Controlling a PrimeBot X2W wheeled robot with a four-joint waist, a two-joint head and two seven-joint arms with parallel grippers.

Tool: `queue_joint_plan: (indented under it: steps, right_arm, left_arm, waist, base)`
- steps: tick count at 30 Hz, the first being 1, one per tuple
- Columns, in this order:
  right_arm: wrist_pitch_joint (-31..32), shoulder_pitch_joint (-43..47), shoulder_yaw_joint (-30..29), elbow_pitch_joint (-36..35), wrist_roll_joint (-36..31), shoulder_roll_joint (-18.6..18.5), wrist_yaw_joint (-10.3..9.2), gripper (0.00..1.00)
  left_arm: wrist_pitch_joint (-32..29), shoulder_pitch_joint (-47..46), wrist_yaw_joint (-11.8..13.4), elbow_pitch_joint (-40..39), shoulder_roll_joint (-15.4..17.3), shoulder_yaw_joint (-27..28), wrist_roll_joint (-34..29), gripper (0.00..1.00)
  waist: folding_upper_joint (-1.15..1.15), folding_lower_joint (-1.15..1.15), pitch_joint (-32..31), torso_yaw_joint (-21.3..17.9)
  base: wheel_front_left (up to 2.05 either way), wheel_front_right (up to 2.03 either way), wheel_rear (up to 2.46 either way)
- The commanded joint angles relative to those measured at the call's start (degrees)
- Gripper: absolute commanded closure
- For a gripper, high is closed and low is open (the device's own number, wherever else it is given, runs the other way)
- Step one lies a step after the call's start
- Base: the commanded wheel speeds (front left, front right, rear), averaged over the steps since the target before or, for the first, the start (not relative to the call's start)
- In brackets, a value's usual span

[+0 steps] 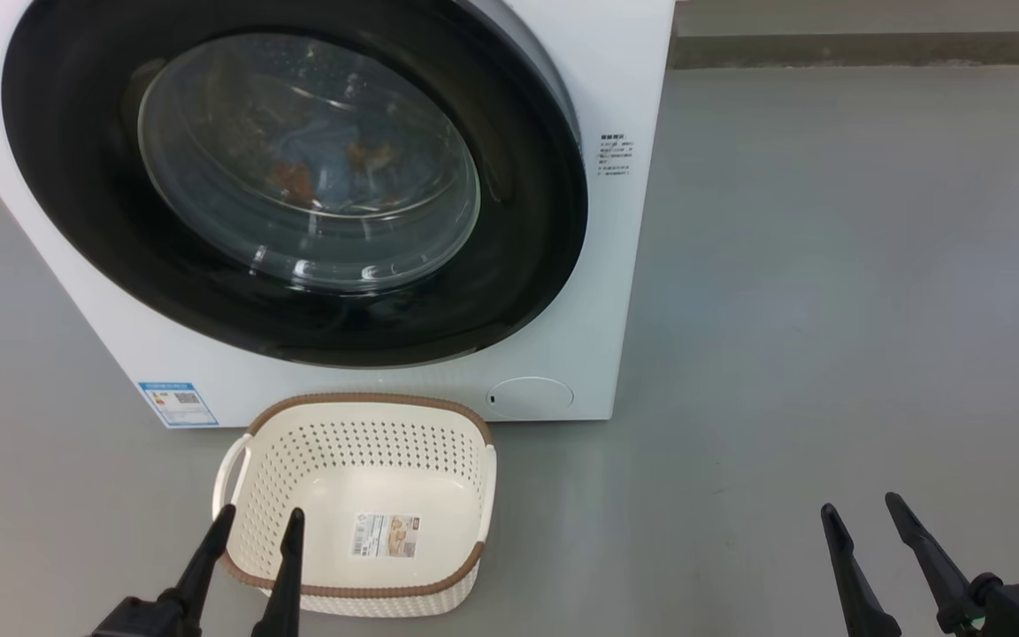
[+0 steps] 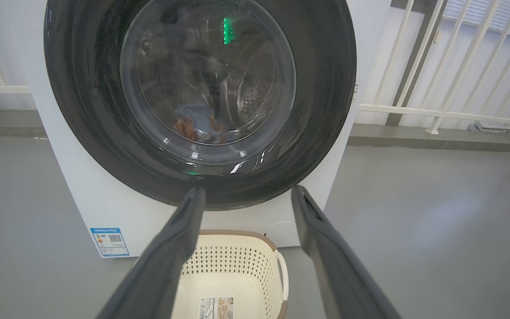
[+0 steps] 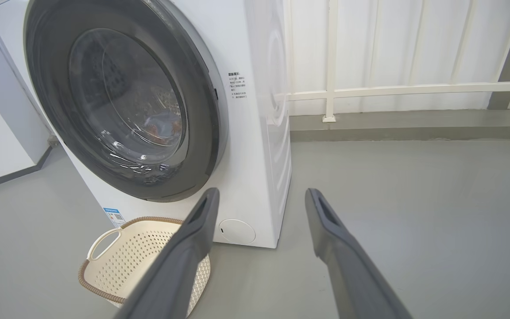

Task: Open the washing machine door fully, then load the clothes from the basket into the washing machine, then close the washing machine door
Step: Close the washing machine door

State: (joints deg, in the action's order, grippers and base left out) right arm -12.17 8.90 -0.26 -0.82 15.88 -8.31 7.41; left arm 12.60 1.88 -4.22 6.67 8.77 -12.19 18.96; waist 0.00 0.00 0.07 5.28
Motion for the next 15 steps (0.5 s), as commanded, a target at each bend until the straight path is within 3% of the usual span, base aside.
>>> queue_joint_plan:
  steps: [1,15]
  right_arm:
    - [-0.1,-0.3,1.0,-1.7,-0.9,-0.4,0.08,0.00]
    - [0.5,0.4,0.7,-2.8,-1.5,0.5,0.08,0.00]
  left_arm:
    - [-0.1,-1.1,0.5,-1.9,1.0,2.2,0.4,0.00]
    - [-0.9,0.0,1.5,-3.3,1.7,2.2,1.2,0.00]
  waist:
    - [0.00,0.00,-0.4,-0.2]
    - [0.00,0.00,-0.9,-0.5]
  base:
    - [0.00,0.00,0.00]
    - [0.00,0.00,0.00]
